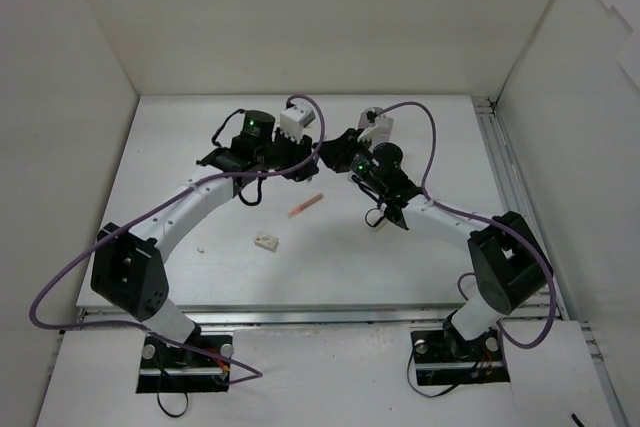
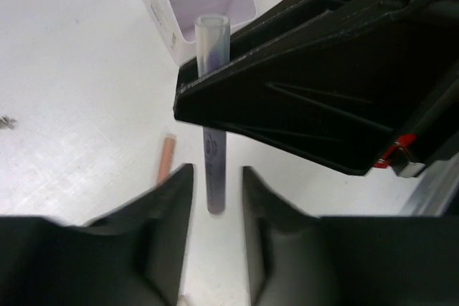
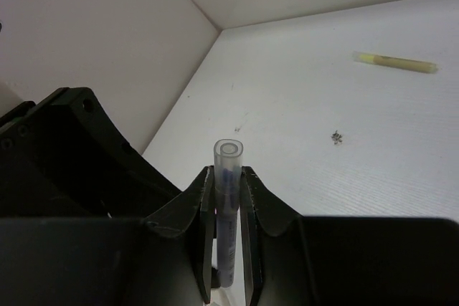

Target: Sort the stationery into containers

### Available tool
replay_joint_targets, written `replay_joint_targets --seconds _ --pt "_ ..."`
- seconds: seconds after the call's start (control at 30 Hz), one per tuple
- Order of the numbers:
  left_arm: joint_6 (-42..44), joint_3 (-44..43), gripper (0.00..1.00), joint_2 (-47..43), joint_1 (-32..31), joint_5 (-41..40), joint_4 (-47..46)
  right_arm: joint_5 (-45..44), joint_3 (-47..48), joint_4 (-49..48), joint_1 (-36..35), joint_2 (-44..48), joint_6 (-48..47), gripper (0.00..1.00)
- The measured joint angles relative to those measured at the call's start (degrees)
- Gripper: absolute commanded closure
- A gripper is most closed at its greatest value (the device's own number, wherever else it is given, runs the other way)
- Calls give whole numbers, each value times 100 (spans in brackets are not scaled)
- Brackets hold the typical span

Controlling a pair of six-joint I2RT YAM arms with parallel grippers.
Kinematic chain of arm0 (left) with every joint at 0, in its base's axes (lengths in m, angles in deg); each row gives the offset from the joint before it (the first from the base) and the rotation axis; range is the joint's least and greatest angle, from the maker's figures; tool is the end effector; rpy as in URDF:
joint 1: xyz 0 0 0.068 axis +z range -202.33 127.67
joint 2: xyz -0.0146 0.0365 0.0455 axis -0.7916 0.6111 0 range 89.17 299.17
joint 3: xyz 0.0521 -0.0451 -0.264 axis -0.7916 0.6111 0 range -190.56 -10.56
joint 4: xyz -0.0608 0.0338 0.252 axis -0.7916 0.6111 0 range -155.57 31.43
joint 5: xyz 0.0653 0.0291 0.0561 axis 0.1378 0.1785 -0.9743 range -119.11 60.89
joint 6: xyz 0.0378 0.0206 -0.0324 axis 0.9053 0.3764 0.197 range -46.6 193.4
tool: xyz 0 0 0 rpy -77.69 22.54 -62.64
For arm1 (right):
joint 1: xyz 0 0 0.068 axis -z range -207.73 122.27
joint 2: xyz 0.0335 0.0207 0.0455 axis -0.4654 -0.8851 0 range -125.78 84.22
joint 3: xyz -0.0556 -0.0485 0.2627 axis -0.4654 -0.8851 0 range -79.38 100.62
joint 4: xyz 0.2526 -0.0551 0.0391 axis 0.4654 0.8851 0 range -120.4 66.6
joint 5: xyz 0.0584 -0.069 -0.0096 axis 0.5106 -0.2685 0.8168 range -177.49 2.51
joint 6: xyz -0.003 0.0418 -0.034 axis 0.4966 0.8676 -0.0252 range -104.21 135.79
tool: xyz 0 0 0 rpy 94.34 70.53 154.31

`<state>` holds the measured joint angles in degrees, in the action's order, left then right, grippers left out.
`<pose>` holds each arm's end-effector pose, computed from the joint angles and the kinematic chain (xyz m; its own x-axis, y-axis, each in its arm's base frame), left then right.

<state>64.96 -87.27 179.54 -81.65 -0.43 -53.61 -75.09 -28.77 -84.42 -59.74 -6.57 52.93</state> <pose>0.3131 -0.1955 0.3324 -0.4916 0.1282 -0.8613 0.7427 0.5782 -0.3378 0.2971 0.1947 0.2913 -0.2575 0.5344 -0.8050 -0.6762 0.4955 0.5453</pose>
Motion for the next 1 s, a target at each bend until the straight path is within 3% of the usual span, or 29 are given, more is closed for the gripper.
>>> replay_joint_targets --seconds 0.03,0.07,0.23,0.37,0.57,0.77,1.0 --pt "9 -7 16 0 0 4 11 -13 2 2 -2 0 -66 100" --pt "31 -15 1 -2 -9 7 52 -48 2 13 7 0 -136 100" --pt "-20 17 0 -216 -63 -321 212 -501 7 76 223 52 -831 100" --pt "-120 498 0 -905 -2 -774 258 -1388 151 177 459 66 -1860 100" --pt "-616 1541 0 -2050 723 -1366 313 -2374 1086 153 706 -549 -3285 100" --pt "-1082 2214 0 -2564 1561 -1672 610 -2645 1910 166 1005 -1606 -3751 100" --pt "-1263 2321 0 -2702 1779 -1703 767 -2717 2293 162 1185 -2312 -3875 100"
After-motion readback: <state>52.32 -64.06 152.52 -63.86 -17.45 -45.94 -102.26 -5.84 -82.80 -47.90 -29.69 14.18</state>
